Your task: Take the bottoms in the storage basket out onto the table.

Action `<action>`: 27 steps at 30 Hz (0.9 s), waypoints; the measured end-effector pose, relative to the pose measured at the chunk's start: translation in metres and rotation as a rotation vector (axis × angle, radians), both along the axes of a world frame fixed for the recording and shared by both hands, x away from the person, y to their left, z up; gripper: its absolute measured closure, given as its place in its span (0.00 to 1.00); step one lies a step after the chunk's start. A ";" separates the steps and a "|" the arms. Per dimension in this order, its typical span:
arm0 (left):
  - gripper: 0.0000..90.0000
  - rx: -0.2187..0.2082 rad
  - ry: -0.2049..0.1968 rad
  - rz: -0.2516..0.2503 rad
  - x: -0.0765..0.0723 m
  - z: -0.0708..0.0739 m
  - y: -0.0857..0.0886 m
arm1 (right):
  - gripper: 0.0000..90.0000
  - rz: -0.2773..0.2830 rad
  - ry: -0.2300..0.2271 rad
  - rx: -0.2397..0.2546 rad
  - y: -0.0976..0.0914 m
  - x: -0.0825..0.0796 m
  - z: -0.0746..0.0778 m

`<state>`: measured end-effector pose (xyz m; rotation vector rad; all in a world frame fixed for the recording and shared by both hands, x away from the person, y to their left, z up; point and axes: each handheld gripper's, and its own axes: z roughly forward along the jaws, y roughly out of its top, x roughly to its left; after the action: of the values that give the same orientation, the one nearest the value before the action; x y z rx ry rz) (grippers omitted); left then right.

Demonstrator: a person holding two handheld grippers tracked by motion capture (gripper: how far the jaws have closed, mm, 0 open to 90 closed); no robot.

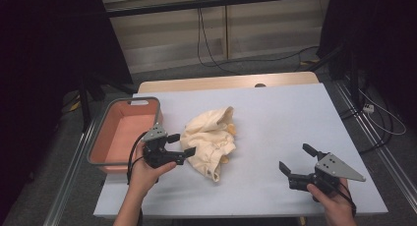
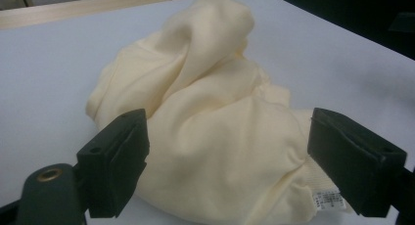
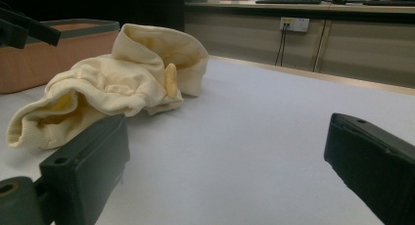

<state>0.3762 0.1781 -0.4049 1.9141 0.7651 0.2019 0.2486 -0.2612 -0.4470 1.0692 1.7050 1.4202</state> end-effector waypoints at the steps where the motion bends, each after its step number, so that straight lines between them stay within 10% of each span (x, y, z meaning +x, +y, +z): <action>1: 0.17 -0.001 -0.002 0.001 0.000 0.000 0.001 | 0.03 -0.002 0.000 0.003 0.000 0.000 0.000; 27: 0.17 -0.002 -0.021 0.009 -0.011 -0.005 0.018 | 0.03 0.000 -0.002 0.000 -0.001 0.000 0.000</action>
<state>0.3656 0.1965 -0.4100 1.9037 0.7601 0.2265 0.2482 -0.2618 -0.4465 1.0680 1.7032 1.4209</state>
